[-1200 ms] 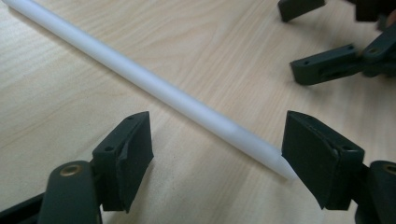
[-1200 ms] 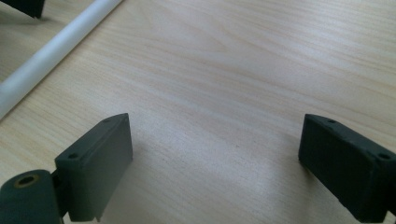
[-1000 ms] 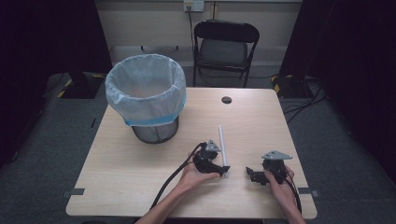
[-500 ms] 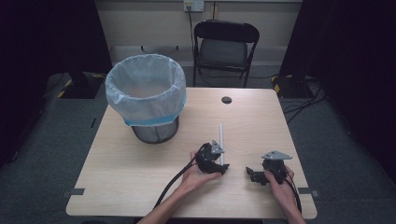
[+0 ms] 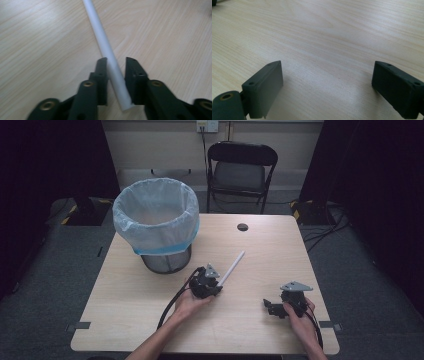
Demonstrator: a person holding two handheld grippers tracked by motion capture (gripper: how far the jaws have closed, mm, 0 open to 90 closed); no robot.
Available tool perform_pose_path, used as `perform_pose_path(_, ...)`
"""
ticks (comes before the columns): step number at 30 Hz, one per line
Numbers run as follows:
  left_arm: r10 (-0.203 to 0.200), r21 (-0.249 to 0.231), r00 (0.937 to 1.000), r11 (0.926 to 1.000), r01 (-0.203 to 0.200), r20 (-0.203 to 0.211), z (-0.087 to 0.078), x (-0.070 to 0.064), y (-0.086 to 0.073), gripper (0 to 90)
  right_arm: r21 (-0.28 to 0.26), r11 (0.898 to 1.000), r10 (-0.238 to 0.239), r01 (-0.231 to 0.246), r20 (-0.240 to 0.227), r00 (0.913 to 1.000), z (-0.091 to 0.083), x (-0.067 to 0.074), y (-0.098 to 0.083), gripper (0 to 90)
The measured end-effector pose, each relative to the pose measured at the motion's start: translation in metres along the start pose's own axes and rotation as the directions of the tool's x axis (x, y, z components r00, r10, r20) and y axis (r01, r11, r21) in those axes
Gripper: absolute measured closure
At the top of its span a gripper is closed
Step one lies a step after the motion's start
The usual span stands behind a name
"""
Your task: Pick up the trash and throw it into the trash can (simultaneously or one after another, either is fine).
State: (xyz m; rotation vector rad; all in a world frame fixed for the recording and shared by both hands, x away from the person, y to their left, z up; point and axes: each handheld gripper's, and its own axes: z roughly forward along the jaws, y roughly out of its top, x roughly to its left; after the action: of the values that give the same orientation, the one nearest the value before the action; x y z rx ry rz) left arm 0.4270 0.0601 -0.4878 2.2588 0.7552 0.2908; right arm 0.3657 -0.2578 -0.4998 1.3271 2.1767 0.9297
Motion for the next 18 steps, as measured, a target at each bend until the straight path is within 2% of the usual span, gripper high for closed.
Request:
perform_pose_path(2, -0.006, 0.000, 0.9999, 1.0000, 0.006, 0.010, -0.0011, 0.0028, -0.0010, 75.8, 0.000, 1.000, 0.000, 0.000, 0.000, 1.0000, 0.0000, 0.0000, 0.0000, 9.4)
perform_pose_path(5, -0.007, 0.001, 1.0000, 1.0000, 0.007, 0.002, -0.0010, 0.0021, -0.0008, 76.3, 0.001, 1.000, 0.002, -0.002, 0.000, 1.0000, -0.0001, 0.0001, 0.0000, 9.4)
perform_pose_path(9, -0.022, -0.002, 0.9996, 0.9997, 0.023, 0.020, -0.0001, 0.0051, 0.0000, 76.7, 0.002, 1.000, 0.002, -0.002, 0.000, 1.0000, 0.0000, 0.0000, 0.0000, 9.3)
perform_pose_path(12, -0.021, -0.001, 0.9991, 0.9998, 0.021, 0.036, -0.0004, 0.0087, -0.0001, 77.6, 0.002, 1.000, 0.002, -0.002, 0.000, 1.0000, 0.0000, 0.0000, 0.0000, 9.3)
perform_pose_path(14, -0.001, 0.019, 0.9992, 0.9998, 0.000, 0.040, -0.0005, 0.0095, 0.0022, 79.0, 0.002, 1.000, 0.002, -0.002, 0.000, 1.0000, 0.0000, 0.0000, 0.0000, 9.3)
perform_pose_path(18, 0.000, 0.012, 0.9992, 0.9999, -0.001, 0.039, -0.0004, 0.0084, 0.0014, 79.7, 0.000, 1.000, 0.000, 0.000, 0.000, 1.0000, 0.0000, 0.0000, 0.0000, 9.3)
